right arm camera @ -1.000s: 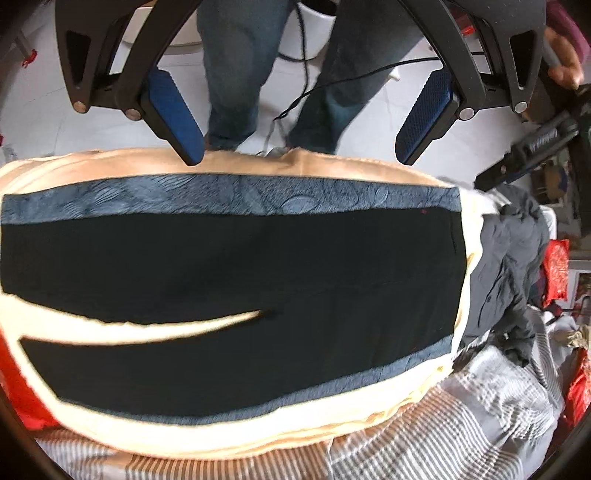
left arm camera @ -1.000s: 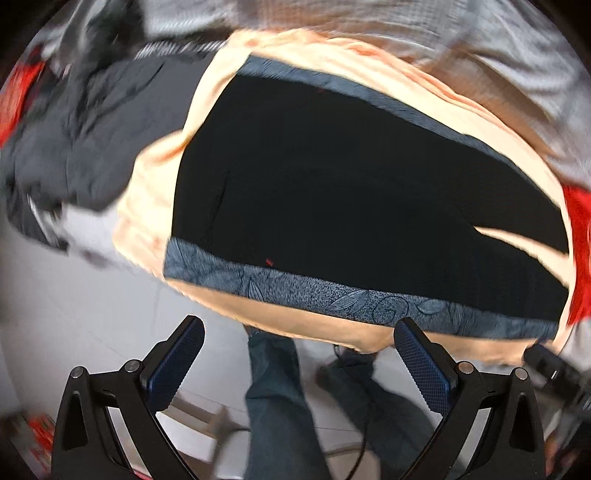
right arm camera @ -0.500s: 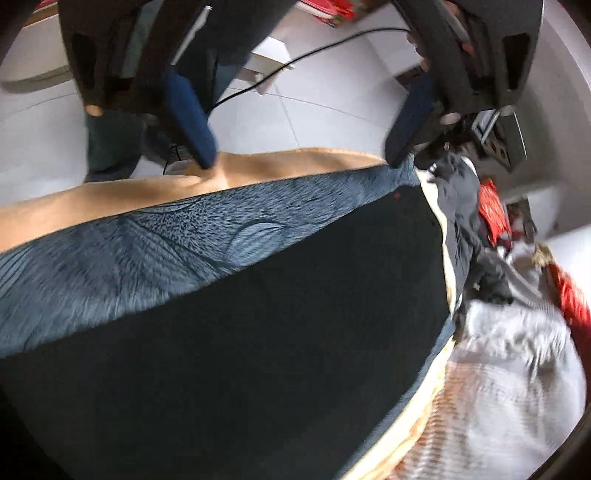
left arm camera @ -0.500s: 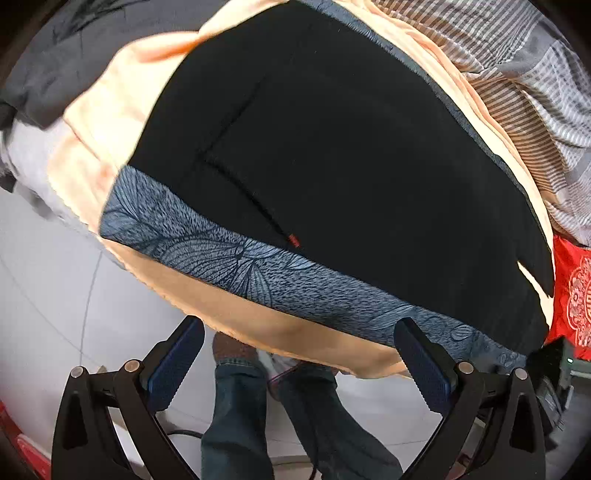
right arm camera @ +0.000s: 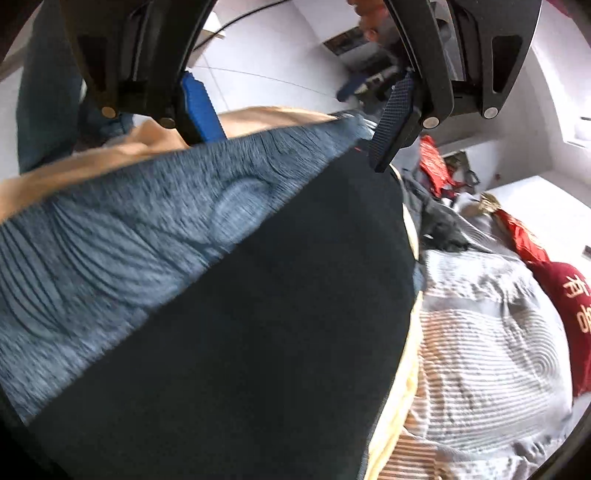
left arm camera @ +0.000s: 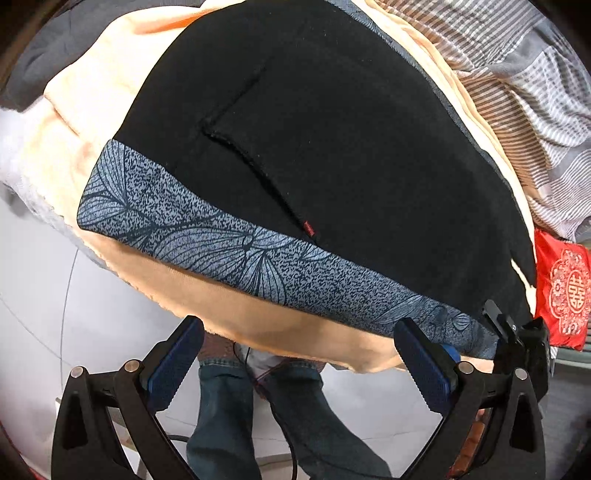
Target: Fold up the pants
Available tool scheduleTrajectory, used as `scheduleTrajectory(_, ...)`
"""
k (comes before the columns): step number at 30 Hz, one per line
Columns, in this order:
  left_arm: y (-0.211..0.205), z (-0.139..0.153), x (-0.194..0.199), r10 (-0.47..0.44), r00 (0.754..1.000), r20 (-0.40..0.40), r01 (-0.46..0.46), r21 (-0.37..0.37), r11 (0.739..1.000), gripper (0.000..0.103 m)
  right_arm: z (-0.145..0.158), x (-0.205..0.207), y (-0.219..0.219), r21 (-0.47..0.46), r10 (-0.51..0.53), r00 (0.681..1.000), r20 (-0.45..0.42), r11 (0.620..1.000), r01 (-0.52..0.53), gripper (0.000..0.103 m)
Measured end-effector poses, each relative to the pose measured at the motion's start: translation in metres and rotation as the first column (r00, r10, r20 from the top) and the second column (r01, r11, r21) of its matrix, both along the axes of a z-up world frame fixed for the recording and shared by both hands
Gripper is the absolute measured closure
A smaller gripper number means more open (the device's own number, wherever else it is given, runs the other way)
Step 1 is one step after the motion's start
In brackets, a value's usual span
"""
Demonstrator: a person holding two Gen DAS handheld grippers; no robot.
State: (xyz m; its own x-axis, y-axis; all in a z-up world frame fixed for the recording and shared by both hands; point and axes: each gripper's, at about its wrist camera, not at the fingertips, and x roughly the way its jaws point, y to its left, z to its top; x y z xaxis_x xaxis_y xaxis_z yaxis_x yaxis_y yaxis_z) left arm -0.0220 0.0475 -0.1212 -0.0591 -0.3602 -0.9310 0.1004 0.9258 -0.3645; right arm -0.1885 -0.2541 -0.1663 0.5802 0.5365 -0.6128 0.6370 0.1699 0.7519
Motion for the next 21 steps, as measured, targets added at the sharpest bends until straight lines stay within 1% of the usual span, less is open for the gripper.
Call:
scheduleTrajectory(3, 0.003, 0.0, 0.0, 0.001, 1.0, -0.004, -0.001, 0.0, 1.0, 0.0, -0.004, 0.006, 0.001, 0.014, 0.013, 1.0, -0.01, 1.0, -0.013, 0.022)
scheduleTrajectory(4, 0.005, 0.0, 0.0, 0.004, 1.0, -0.005, -0.004, 0.001, 1.0, 0.0, -0.005, 0.005, 0.003, 0.022, 0.014, 1.0, -0.013, 1.0, -0.013, 0.024)
scheduleTrajectory(9, 0.011, -0.003, -0.001, 0.011, 1.0, -0.022, -0.011, -0.007, 1.0, 0.0, -0.015, -0.002, 0.011, 0.06, -0.009, 1.0, -0.023, 0.998, 0.01, 0.025)
scheduleTrajectory(10, 0.011, -0.004, 0.0, 0.014, 1.0, -0.02, -0.014, -0.006, 1.0, 0.0, -0.016, 0.001, 0.011, 0.067, -0.013, 1.0, -0.017, 0.998, 0.014, 0.032)
scheduleTrajectory(11, 0.012, -0.003, 0.001, 0.022, 1.0, -0.019, -0.022, -0.01, 1.0, 0.0, -0.016, 0.005, 0.011, 0.077, -0.014, 1.0, -0.01, 0.997, 0.014, 0.052)
scheduleTrajectory(12, 0.013, -0.003, 0.002, 0.032, 0.999, -0.017, -0.032, -0.018, 0.999, 0.0, -0.015, 0.011, 0.011, 0.096, -0.01, 1.0, 0.004, 0.995, 0.009, 0.067)
scheduleTrajectory(13, 0.014, -0.003, 0.003, 0.043, 0.999, -0.017, -0.043, -0.026, 0.999, 0.0, -0.014, 0.012, 0.011, 0.114, 0.001, 1.0, 0.01, 0.994, -0.002, 0.091)
scheduleTrajectory(14, 0.014, -0.002, 0.005, 0.06, 0.998, -0.021, -0.061, -0.04, 0.997, 0.0, -0.011, 0.015, 0.011, 0.127, 0.01, 1.0, 0.013, 0.992, -0.012, 0.096)
scheduleTrajectory(17, 0.018, -0.002, 0.009, 0.124, 0.991, -0.041, -0.127, -0.09, 0.988, 0.0, 0.005, 0.017, 0.01, 0.143, 0.016, 0.999, 0.045, 0.99, -0.022, 0.096)
scheduleTrajectory(21, 0.022, -0.008, 0.021, 0.215, 0.974, -0.069, -0.223, -0.147, 0.964, 0.0, 0.024, 0.02, 0.011, 0.16, 0.029, 0.996, 0.087, 0.986, -0.043, 0.096)
